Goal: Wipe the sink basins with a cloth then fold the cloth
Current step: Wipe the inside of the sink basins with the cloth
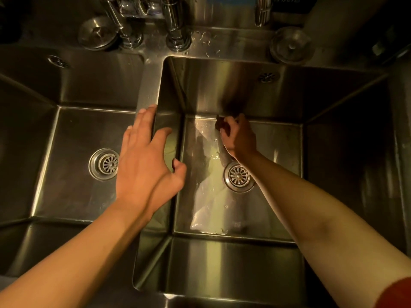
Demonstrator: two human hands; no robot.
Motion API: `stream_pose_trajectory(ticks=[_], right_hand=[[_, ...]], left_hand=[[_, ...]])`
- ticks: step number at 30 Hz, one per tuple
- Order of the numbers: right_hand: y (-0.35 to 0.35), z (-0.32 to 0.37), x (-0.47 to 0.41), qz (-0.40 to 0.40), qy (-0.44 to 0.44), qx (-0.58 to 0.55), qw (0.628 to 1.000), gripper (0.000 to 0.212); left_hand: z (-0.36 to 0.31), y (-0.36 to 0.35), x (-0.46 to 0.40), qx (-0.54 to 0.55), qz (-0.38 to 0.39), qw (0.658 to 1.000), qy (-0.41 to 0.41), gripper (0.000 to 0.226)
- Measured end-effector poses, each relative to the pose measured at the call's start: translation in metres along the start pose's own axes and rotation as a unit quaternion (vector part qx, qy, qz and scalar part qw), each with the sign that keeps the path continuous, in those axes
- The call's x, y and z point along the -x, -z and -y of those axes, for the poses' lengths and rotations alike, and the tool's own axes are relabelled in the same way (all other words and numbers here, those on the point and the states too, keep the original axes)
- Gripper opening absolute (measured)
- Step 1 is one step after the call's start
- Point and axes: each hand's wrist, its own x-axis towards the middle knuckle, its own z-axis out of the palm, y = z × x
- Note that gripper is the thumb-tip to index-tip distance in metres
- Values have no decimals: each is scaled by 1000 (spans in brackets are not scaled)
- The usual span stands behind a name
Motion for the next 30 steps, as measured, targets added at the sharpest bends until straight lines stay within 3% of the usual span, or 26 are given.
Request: stream_pose_trajectory(ticks=[4,7,9,12,17,20,25,27,30], right_hand=[[-18,28,-2,25,-11,42,999,39],[-38,52,20,143,-7,82,986,66],[-49,64,45,192,56,127,972,75],[-60,82,93,217,121,118,961,70],[-63,49,186,289,333,204,874,44],[-57,7,214,319,372,176,854,61],[-40,-34,182,282,327,200,880,69],[-31,-35,151,260,255,209,908,68],[-6,-35,100,215,105,84,967,54]], left_hand=[[0,0,-1,1,3,1000,-4,62],[0,2,0,7,4,1000,-5,61],[-1,2,0,8,6,1000,-6,59],[-2,3,-1,8,9,1000,-1,62],[-2,2,0,0,10,1000,-1,65],[0,1,0,-1,7,1000,-1,64],[3,-2,0,-3,5,1000,-8,63],[3,-2,0,-3,3,1000,-9,63],[3,-2,1,-4,2,1000,-18,63]])
